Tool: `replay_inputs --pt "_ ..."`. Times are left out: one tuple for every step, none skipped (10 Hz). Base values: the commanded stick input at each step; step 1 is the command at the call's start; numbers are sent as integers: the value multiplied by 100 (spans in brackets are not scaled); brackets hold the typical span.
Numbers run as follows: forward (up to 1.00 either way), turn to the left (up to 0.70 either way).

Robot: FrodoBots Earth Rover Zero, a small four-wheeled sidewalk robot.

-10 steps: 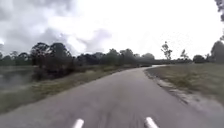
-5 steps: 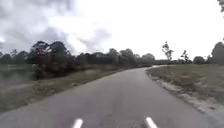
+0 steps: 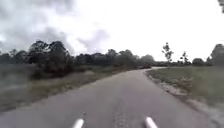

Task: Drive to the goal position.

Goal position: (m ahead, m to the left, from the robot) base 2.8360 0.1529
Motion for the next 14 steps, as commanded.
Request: replay_inputs --pt "85 0" --pt "85 0" --pt "85 0" --pt "85 0" --pt "85 0" --pt "85 0" --pt "85 0" --pt "85 0" --pt "85 0" --pt "85 0" --pt "85 0" --pt "85 0" --pt "85 0" --pt "85 -25"
